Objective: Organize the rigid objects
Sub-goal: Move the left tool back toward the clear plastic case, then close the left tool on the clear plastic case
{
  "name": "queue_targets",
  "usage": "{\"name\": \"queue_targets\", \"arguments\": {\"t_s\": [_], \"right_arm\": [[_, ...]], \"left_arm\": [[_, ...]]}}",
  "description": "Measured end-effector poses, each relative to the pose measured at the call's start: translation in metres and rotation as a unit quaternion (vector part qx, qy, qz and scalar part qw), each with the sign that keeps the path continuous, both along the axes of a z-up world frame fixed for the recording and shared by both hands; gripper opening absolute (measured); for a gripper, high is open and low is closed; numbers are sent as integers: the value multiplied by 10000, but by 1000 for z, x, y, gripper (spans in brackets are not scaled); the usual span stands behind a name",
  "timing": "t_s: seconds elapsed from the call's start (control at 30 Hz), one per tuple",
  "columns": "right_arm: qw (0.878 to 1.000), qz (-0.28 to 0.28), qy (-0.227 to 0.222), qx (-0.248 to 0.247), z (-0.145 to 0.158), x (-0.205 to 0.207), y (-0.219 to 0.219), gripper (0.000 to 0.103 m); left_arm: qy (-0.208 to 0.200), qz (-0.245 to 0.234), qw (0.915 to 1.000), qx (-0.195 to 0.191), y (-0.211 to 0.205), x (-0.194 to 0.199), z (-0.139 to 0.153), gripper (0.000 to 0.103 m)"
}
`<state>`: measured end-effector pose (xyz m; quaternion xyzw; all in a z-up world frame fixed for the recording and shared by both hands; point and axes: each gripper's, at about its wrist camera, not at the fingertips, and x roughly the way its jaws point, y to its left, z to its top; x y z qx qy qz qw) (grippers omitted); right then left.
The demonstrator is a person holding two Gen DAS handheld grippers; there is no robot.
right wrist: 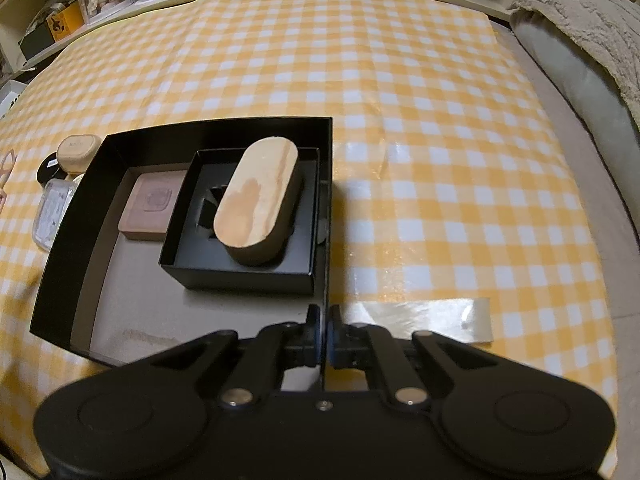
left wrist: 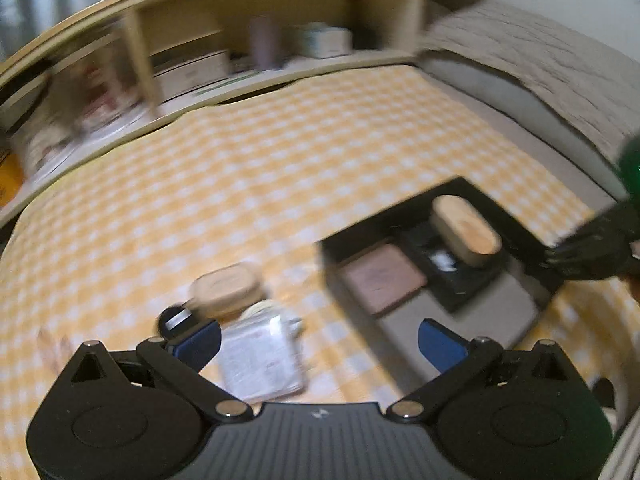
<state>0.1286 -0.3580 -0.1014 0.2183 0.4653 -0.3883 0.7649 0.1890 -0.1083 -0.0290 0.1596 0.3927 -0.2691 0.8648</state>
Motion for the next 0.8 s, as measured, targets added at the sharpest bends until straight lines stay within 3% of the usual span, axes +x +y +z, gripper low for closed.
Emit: {"name": "queue_targets", "arguments": {"t_s": [0.13,0.27,0.4,0.5,0.67,0.8], "right_arm": [[10000,5,21,-12,1,0,0,4],[10000,4,68,-27,-1,2,1,4],[10000,-14,89,-34,-1,3,2,4],[9999,-12,98,-38,-1,4,2,4],[9999,-8,106,-41,-3,3,1,4],[9999,-9,108,-41,-3,3,1,4]], "left_arm": [[321,789,9963,-115,28,13,-18,103],[836,1202,9889,-255,43,31,-39,103],[1298,1764,9722,-825,51,46,-57,103],[1317,2009,9633,-1201,52,56,-67,103],[1101,1964,9663,-1244,40,66,-80,103],[981,1762,9754,-886,30,66,-88,103]]}}
